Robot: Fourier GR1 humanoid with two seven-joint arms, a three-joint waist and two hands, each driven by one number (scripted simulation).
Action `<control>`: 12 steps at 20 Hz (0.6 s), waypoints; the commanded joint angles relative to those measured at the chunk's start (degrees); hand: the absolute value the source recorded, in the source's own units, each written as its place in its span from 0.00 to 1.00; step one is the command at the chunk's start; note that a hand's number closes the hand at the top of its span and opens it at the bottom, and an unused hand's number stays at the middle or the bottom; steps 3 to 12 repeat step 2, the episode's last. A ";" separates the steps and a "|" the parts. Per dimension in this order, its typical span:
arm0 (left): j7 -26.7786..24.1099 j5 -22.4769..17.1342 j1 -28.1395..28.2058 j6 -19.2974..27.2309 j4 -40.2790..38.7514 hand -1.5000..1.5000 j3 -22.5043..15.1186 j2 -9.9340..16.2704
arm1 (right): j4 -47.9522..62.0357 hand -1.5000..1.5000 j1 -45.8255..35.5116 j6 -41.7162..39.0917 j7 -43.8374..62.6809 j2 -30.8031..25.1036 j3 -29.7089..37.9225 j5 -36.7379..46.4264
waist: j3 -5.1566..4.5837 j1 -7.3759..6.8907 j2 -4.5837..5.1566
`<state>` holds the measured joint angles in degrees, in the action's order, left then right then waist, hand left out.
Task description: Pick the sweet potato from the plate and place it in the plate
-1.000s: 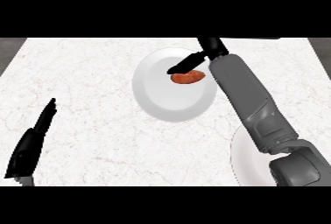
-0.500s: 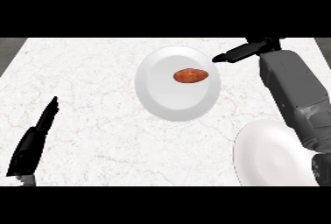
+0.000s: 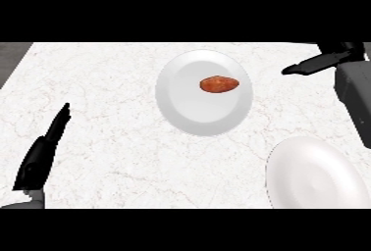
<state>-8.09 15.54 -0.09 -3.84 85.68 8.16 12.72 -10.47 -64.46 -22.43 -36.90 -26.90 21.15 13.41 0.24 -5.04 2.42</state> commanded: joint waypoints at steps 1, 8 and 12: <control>0.80 -0.93 0.36 -1.06 2.09 0.50 -0.06 0.15 | 1.25 0.00 2.23 -2.75 -2.61 -3.47 -0.21 0.73 | 0.09 -0.88 0.18; -0.01 -0.54 0.40 -0.73 0.60 0.50 -0.69 -0.66 | 1.64 0.00 -0.25 -3.57 -0.36 -4.56 0.47 0.13 | 0.03 -0.81 0.21; -0.01 -0.54 0.40 -0.73 0.60 0.50 -0.69 -0.66 | 1.64 0.00 -0.25 -3.57 -0.36 -4.56 0.47 0.13 | 0.03 -0.81 0.21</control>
